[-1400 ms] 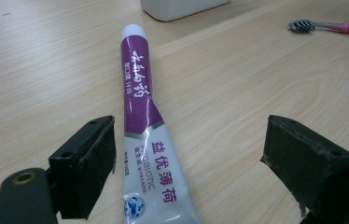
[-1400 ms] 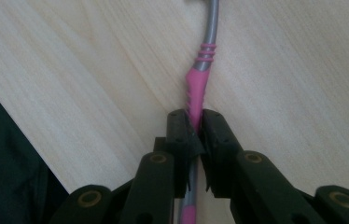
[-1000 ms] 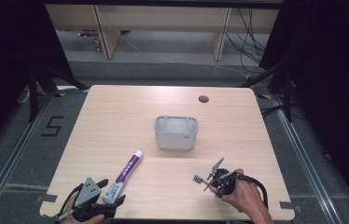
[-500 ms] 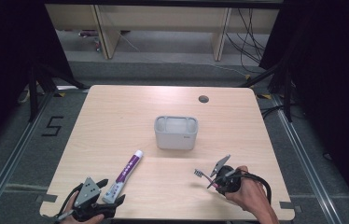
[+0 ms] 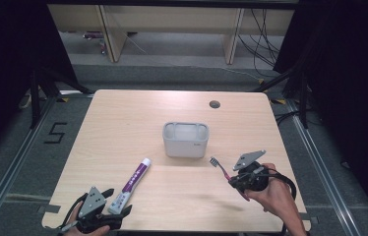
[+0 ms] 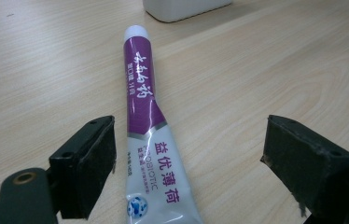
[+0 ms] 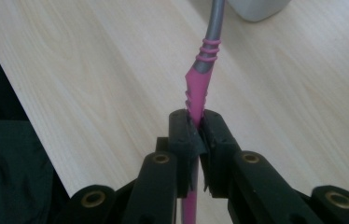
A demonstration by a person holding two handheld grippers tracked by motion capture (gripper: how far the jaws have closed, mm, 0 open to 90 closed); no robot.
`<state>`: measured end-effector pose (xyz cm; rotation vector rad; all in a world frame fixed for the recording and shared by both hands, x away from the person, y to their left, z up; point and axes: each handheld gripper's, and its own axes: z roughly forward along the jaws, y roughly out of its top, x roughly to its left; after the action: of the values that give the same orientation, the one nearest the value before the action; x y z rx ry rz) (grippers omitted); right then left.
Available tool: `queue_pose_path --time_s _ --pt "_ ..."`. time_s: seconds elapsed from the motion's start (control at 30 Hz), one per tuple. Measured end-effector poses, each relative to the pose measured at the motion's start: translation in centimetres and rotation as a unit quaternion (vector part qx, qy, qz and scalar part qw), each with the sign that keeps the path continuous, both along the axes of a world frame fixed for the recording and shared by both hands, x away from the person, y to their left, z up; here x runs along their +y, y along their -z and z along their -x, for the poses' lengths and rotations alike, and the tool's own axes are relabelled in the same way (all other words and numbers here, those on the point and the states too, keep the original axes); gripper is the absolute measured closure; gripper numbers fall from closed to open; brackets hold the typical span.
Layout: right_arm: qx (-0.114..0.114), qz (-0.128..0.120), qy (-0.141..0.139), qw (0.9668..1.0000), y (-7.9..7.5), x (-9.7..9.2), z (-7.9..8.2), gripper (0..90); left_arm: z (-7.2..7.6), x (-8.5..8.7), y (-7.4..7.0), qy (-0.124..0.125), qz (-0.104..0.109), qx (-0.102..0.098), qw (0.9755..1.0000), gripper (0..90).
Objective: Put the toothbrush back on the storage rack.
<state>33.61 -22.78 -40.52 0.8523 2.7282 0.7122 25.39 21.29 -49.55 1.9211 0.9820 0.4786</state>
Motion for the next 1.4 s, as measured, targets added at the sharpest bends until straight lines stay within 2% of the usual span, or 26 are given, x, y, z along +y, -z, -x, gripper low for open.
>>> queue_pose_path --time_s 0.03,0.07,0.13,0.2,0.27,0.3,0.33,0.37,0.4,0.43,0.47,0.5,0.57,0.6,0.63,0.67,0.73,0.8,0.83,0.87,0.97,1.1,1.13,1.27,1.33,1.4 --pt "-0.004 -0.006 -0.007 0.9999 -0.1 -0.1 -0.2 83.9 0.0 0.0 0.0 0.0 0.0 0.0 1.0 16.5" --pt "0.002 -0.006 0.007 1.0 -0.5 0.0 -0.1 83.9 0.0 0.0 0.0 -0.004 0.002 0.001 1.0 16.5" --pt "0.006 -0.016 0.008 0.9998 -0.5 0.0 -0.2 83.9 0.0 0.0 0.0 0.0 0.001 0.0 1.0 16.5" --pt "-0.006 -0.016 0.004 0.9999 -0.5 0.0 -0.3 83.9 0.0 0.0 0.0 0.0 0.001 0.0 1.0 16.5" --pt "-0.01 -0.03 0.007 0.9995 -0.7 -0.2 -0.7 83.9 0.0 -0.1 0.0 -0.002 0.004 0.0 1.0 16.5" --pt "-0.025 -0.051 0.012 0.9983 -0.7 -0.3 -1.1 83.9 0.0 -0.1 0.0 -0.002 0.005 -0.001 1.0 16.5" --pt "-0.026 -0.062 0.008 0.9977 -0.8 -0.4 -1.3 83.9 0.0 0.0 0.0 -0.001 0.003 0.0 1.0 16.5" --pt "-0.026 -0.062 0.008 0.9977 -0.8 -0.4 -1.3 83.9 0.0 0.0 0.0 -0.001 0.003 0.0 1.0 16.5" --pt "-0.03 -0.082 0.013 0.9961 -0.9 -0.5 -1.6 83.9 0.0 -0.1 0.0 -0.004 0.002 0.001 1.0 16.5" --pt "-0.045 -0.088 0.008 0.9951 -0.9 -0.6 -1.9 83.9 0.0 -0.1 0.0 -0.002 0.005 0.0 1.0 16.5" --pt "-0.038 -0.094 0.011 0.9948 -1.0 -0.6 -2.0 83.9 0.0 0.0 0.0 -0.001 0.003 0.0 1.0 16.5" --pt "-0.051 -0.103 0.016 0.9932 -1.1 -0.7 -2.2 83.9 0.0 -0.1 0.0 -0.002 0.005 0.0 1.0 16.5" --pt "-0.045 -0.113 0.034 0.992 -1.3 -0.7 -2.5 83.9 0.0 0.1 0.0 -0.001 -0.005 0.002 1.0 16.5" --pt "-0.047 -0.126 0.038 0.9901 -1.3 -0.6 -2.6 83.8 0.0 -0.1 0.0 -0.004 0.002 0.001 1.0 16.5" --pt "-0.064 -0.138 0.032 0.9879 -1.4 -0.7 -3.0 83.9 0.0 -0.1 0.0 -0.003 0.003 0.0 1.0 16.5" --pt "-0.064 -0.138 0.032 0.9879 -1.4 -0.7 -3.0 83.9 0.0 -0.1 0.0 -0.003 0.003 0.0 1.0 16.5" --pt "-0.073 -0.167 0.043 0.9824 -1.6 -0.6 -3.5 83.8 -0.1 0.1 0.0 0.0 -0.002 0.001 1.0 16.5" --pt "-0.075 -0.169 0.043 0.9819 -1.7 -0.6 -3.7 83.9 0.0 0.1 0.0 -0.001 -0.001 0.001 1.0 16.5" --pt "-0.094 -0.176 0.039 0.9791 -1.7 -0.5 -4.2 83.8 0.0 0.1 0.0 0.0 -0.001 0.001 1.0 16.5" --pt "-0.094 -0.176 0.039 0.9791 -1.7 -0.5 -4.2 83.8 0.0 0.1 0.0 0.0 -0.001 0.001 1.0 16.5" --pt "-0.105 -0.194 0.049 0.974 -1.8 0.0 -4.8 83.8 0.0 0.1 0.0 0.0 -0.001 0.001 1.0 16.5" --pt "-0.114 -0.205 0.056 0.9704 -2.0 0.3 -5.2 83.8 -0.1 0.1 0.0 -0.002 -0.001 0.002 1.0 16.5" --pt "-0.116 -0.223 0.049 0.9666 -2.0 0.5 -5.7 83.8 0.0 0.1 0.0 -0.002 -0.001 0.002 1.0 16.5" --pt "-0.122 -0.229 0.06 0.9638 -2.3 0.8 -6.0 83.8 0.0 0.1 0.0 -0.004 -0.001 0.003 1.0 16.5" --pt "-0.128 -0.248 0.059 0.9586 -2.6 1.2 -6.5 83.8 0.0 0.1 0.0 -0.004 -0.002 0.004 1.0 16.5" --pt "-0.136 -0.254 0.054 0.9561 -2.7 1.4 -7.0 83.8 -0.1 0.1 0.0 -0.005 -0.001 0.004 1.0 16.5"
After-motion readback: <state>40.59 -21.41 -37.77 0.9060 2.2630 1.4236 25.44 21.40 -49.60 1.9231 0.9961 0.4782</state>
